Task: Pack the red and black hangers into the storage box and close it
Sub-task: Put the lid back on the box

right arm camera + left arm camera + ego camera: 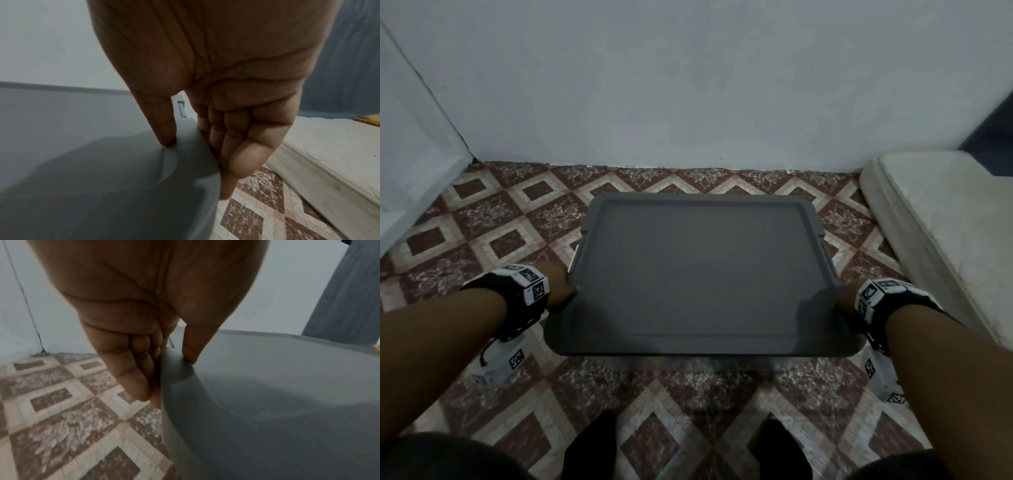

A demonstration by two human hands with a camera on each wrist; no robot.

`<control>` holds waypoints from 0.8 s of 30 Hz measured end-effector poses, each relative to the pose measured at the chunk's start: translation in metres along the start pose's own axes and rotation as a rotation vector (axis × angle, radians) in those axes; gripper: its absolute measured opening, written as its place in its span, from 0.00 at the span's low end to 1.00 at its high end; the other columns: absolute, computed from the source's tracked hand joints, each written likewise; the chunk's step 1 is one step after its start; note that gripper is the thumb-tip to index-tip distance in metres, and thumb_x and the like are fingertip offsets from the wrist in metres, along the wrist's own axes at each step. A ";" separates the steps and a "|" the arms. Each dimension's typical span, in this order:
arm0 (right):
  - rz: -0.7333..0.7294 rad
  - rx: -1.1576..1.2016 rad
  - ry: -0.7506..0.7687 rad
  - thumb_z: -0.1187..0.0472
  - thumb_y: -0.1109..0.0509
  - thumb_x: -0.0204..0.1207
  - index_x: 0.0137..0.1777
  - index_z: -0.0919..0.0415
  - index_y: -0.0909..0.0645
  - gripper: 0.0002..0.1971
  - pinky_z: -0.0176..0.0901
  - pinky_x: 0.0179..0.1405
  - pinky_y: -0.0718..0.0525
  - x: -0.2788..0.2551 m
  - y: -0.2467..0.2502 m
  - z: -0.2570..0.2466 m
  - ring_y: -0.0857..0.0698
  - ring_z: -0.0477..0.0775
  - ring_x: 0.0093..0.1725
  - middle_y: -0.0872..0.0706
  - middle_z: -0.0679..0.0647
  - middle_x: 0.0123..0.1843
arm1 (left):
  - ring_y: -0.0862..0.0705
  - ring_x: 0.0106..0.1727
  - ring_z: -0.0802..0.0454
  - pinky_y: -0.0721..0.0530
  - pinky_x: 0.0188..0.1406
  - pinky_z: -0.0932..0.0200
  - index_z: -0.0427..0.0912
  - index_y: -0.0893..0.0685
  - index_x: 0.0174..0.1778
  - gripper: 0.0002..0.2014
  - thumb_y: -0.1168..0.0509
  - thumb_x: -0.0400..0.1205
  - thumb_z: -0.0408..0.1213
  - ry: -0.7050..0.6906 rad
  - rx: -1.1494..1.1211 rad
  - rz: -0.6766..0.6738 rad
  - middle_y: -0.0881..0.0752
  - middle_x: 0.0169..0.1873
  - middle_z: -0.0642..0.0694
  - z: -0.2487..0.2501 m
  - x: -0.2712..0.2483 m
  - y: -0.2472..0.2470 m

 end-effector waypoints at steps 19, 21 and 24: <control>-0.002 0.571 -0.194 0.46 0.31 0.82 0.76 0.70 0.27 0.32 0.45 0.55 0.28 0.050 0.013 -0.002 0.22 0.67 0.71 0.24 0.67 0.76 | 0.16 0.39 0.38 0.17 0.37 0.52 0.35 0.19 0.39 0.22 0.30 0.80 0.54 0.285 -0.782 -0.065 0.16 0.40 0.35 -0.019 0.061 -0.020; 0.009 0.567 -0.204 0.43 0.30 0.80 0.77 0.69 0.27 0.34 0.46 0.59 0.26 0.052 0.012 0.003 0.21 0.67 0.70 0.23 0.67 0.76 | 0.17 0.38 0.38 0.19 0.34 0.53 0.32 0.19 0.43 0.24 0.28 0.78 0.54 0.286 -0.789 -0.060 0.17 0.38 0.36 -0.022 0.060 -0.022; 0.032 0.610 -0.223 0.39 0.24 0.72 0.72 0.68 0.23 0.38 0.54 0.64 0.19 0.052 0.011 0.014 0.17 0.68 0.61 0.18 0.67 0.69 | 0.17 0.39 0.38 0.20 0.32 0.54 0.33 0.19 0.39 0.26 0.26 0.75 0.57 0.280 -0.787 -0.044 0.17 0.37 0.37 -0.027 0.060 -0.022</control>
Point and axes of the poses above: each hand's wrist, its own x-axis towards the middle knuckle, its own y-axis out of the back of the hand, z = x × y, the point moved 10 cm from there along x, towards the middle knuckle
